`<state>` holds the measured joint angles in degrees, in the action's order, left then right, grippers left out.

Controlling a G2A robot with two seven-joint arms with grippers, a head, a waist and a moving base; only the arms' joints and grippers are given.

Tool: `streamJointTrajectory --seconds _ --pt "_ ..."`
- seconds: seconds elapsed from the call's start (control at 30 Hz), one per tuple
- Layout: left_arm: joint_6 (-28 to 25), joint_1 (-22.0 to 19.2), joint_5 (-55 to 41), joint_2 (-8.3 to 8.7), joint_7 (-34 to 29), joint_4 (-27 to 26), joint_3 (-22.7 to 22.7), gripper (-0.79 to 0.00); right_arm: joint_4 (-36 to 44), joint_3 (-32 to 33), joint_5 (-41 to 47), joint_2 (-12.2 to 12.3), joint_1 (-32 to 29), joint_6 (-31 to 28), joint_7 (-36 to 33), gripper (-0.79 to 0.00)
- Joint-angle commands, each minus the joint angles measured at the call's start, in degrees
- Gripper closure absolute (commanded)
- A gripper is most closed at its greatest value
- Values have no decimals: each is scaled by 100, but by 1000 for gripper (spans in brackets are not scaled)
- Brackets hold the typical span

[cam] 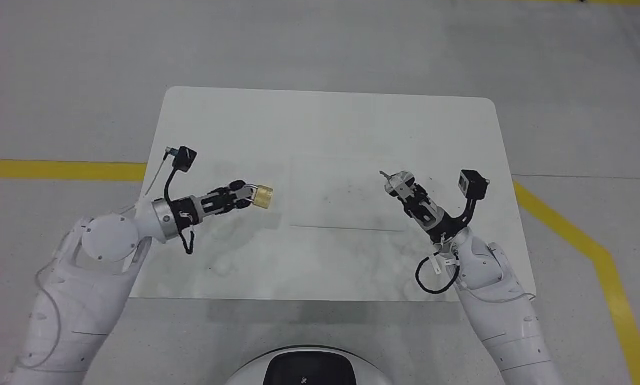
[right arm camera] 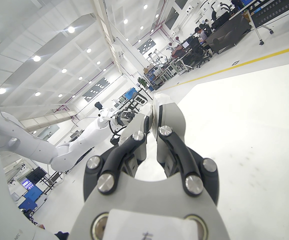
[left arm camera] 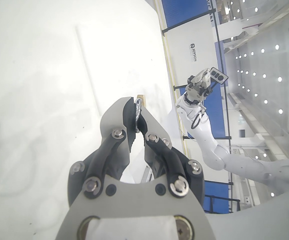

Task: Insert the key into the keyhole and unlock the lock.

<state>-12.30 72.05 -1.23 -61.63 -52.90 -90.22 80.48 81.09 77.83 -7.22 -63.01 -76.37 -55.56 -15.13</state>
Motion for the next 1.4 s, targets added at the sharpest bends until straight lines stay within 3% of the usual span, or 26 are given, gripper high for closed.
streamJointTrajectory --seconds 0.0,0.23,0.33,0.57,0.7,0.8,1.1,1.37 --pt "3 2 31 3 -13 7 2 0 0 0 0 0 0 0 0 0" --pt "67 132 297 8 126 -101 -62 0 0 0 0 0 0 0 0 0" --pt "-40 190 -336 -13 -199 -117 -209 0 39 -88 99 -18 7 125 21 0" --pt "-318 -421 -1594 -163 -124 354 -678 0 -240 -897 251 -254 869 1213 287 0" --pt "-642 -675 -1637 -233 181 358 -898 0 -295 -1318 151 -401 1246 1630 516 0" --pt "-362 -784 -1964 -295 436 509 -1076 0 -360 -1501 227 -487 1416 1741 692 0" --pt "-303 -736 -1981 -298 530 474 -1077 0 -371 -1519 303 -503 1431 1735 734 0" --pt "-510 -586 -1200 -288 915 -125 -1134 0 -351 -1993 878 -672 1503 2078 596 0"
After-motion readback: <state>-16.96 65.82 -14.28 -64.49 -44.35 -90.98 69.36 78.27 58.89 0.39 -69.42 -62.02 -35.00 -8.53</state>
